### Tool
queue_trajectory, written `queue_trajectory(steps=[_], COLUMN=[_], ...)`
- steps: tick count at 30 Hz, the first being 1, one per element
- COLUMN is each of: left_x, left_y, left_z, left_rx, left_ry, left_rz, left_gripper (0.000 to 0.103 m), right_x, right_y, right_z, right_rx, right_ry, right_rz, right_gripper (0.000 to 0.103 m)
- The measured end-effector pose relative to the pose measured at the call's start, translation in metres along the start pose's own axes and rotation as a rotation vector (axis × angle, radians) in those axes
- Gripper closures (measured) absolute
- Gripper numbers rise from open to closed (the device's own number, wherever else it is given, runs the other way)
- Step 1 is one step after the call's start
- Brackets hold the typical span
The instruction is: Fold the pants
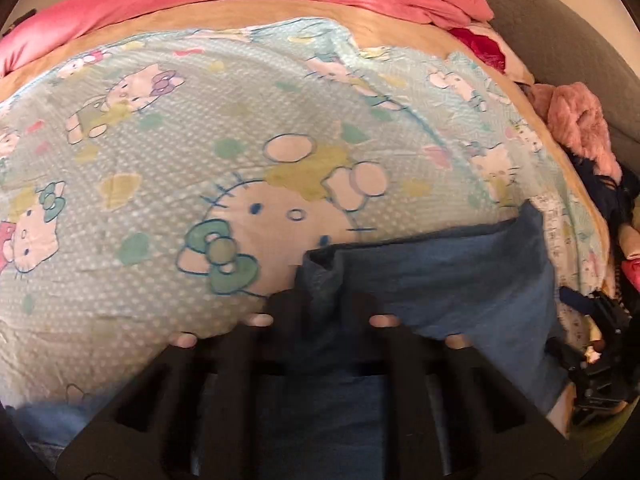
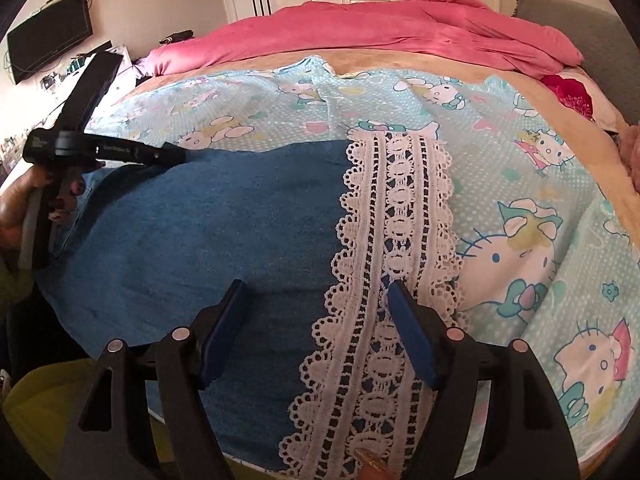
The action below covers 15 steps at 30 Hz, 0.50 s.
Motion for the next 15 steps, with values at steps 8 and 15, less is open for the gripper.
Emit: queue_trajectory(steps=[8,15], left_x=[-0.005,0.001], left_y=[0.002,-0.007], left_z=[-0.01,-0.016], left_rx=[-0.078,-0.008], left_ry=[0.014,-0.007], left_rz=[0.045,0.078], left_gripper=[0.101,0.09], right_x=[0.0,-0.037], right_y=[0.002,-0.02], right_z=[0.0,0.043], right_rx=[0.004,-0.014], right_ry=[-0.01,0.125], right_rz=[-0.008,0.068], right_gripper=[0.031,0.032])
Point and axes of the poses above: each gripper's, at about its wrist camera, not at the fingertips, and y roughly the way its jaws point, z to its right, x to its underside, the point moved 3 cm from there along y, roughly the way its jaws point, and after that the axes turned 3 degrees about -y, right-handed, at the moved point
